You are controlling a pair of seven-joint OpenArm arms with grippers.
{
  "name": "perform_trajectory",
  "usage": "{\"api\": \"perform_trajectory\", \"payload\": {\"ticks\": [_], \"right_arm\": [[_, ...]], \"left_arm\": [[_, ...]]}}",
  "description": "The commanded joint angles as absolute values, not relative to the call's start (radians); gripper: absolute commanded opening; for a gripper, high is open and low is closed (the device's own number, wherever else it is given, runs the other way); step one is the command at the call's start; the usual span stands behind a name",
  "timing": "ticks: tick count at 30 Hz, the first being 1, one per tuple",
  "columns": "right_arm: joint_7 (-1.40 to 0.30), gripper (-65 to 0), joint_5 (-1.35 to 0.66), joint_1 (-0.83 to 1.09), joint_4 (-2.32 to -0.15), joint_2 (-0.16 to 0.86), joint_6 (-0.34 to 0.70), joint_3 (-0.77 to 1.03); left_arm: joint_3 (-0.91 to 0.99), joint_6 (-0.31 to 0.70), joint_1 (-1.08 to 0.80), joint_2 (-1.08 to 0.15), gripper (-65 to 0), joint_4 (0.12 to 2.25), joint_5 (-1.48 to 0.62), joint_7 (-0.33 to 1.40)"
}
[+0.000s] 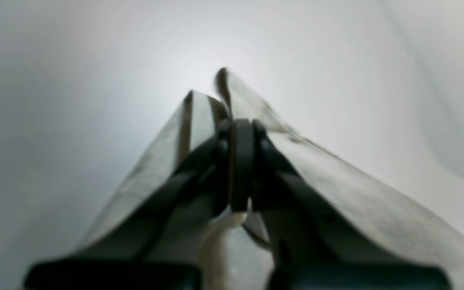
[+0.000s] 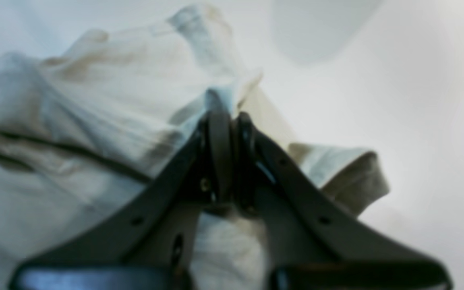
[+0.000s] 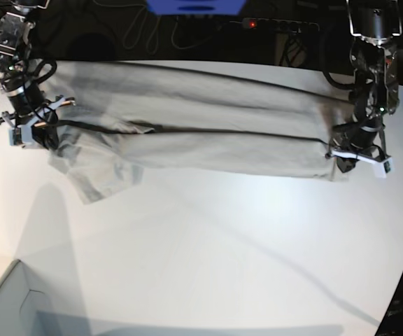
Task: Layout the t-shirt on the table in an organized manner, then fold the t-shirt properly
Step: 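Lift the hem with both grippers and fold it toward the collar fold, then hold the folded shirt edges with both grippers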
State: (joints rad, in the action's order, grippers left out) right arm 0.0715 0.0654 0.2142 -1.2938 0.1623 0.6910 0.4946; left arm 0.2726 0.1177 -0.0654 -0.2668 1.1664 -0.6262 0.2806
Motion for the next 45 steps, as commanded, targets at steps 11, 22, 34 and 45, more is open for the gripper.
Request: {"api": "perform_trajectory", "payload": {"ticks": [11,22,34,45], "right_arm": [[0.099,-65.0,0.047,0.209,-1.308,0.177,0.698,0.499],[0.099,-65.0,0.048,0.209,-1.307,0.177,0.698,0.503],[0.099,-65.0,0.048,0.209,-1.307,0.179,0.698,0.503],[0.099,-65.0,0.048,0.208,-1.307,0.191,0.698,0.499]], "left_arm": [[0.289,0.125,-0.101,-0.286,-29.7,1.271,-0.639,0.354],[0.400,0.125,-0.051,-0.275,-29.7,1.339,-0.636,0.361],[0.386,0.125,0.148,-0.274,-29.7,1.018,-0.628,0.361],[0.298,0.125,0.182,-0.280,-29.9,0.987,-0.628,0.361]]}}
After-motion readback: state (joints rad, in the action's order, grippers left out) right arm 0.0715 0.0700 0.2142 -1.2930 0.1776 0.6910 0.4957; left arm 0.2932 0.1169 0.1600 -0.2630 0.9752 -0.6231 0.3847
